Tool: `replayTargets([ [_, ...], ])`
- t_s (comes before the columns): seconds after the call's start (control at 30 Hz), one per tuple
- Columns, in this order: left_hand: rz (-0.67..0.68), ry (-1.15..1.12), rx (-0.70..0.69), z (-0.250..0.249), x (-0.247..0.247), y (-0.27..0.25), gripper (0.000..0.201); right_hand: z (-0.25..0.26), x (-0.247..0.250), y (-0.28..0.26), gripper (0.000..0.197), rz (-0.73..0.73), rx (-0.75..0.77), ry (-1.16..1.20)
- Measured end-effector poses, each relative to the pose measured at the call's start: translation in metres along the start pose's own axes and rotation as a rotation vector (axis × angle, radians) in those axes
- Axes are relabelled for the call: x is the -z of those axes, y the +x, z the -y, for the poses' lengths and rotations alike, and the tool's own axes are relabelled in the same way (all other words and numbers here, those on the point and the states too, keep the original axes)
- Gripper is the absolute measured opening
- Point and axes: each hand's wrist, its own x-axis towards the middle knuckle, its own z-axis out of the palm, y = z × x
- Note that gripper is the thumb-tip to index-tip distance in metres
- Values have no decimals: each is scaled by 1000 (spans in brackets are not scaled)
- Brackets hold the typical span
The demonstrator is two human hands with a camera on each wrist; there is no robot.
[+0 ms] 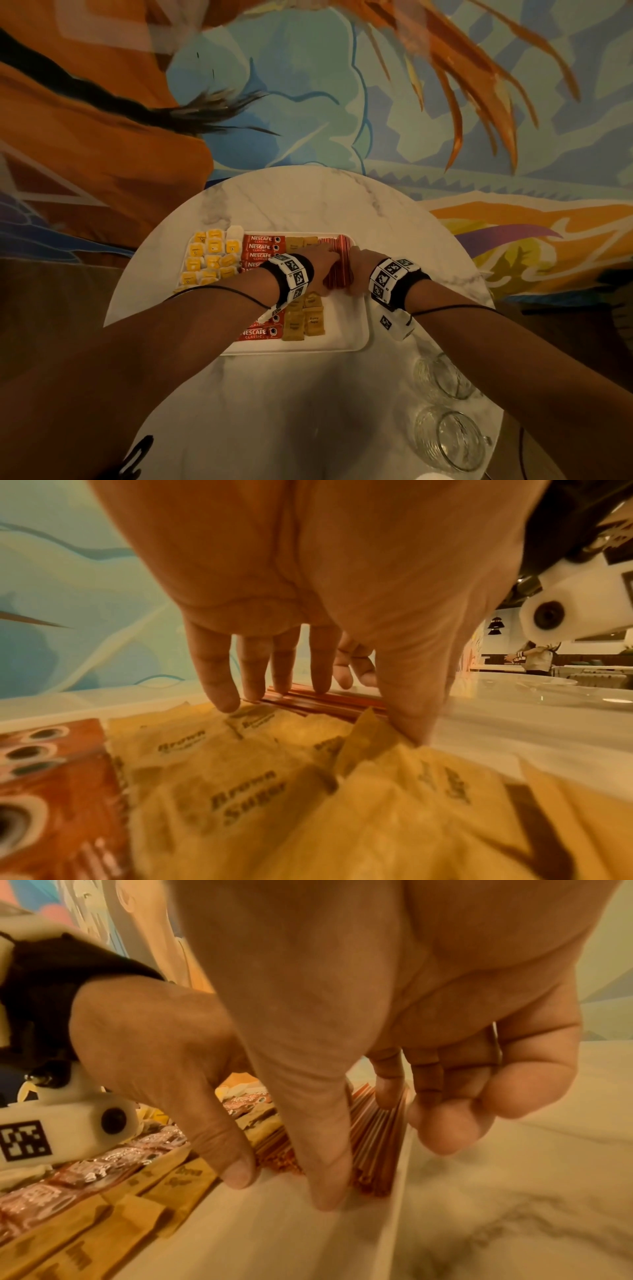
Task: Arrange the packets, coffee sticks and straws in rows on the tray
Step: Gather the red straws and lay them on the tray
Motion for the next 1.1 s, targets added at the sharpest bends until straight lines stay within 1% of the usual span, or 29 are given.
replayTargets([
  [0.07, 1, 2, -4, 0, 0, 0, 73, 0, 1, -3, 69, 33, 5, -25],
  [0.1, 0, 5, -3, -1, 0, 0, 72, -1, 1, -3, 68, 33, 5, -31],
  [0.2, -9, 10, -6, -1, 0, 1, 70, -2, 0, -8, 56, -15, -3, -46],
  [0.27, -28, 6, -7, -3, 0, 1, 69, -2, 0, -10, 53, -39, -6, -45],
  [0.37, -61, -2, -9, -5, -2, 2, 65, -1, -1, -11, 63, -49, -9, -38],
  [0.47, -66, -15, 1, -5, -2, 1, 63, 1, 0, -11, 74, -16, -22, -51],
  [0.73, -62, -26, 23, -5, -1, 2, 68, 0, -4, -11, 72, -68, -35, -25],
  [0.87, -63, -30, 51, -8, 0, 3, 69, 2, -3, -11, 79, -42, -47, -22],
  [0.97, -60, -27, 54, -11, 1, 4, 67, 2, -2, -12, 76, -38, -51, -7],
  [1.1, -43, -15, 69, -13, 3, 4, 70, 0, -2, -14, 68, -38, -55, -23],
])
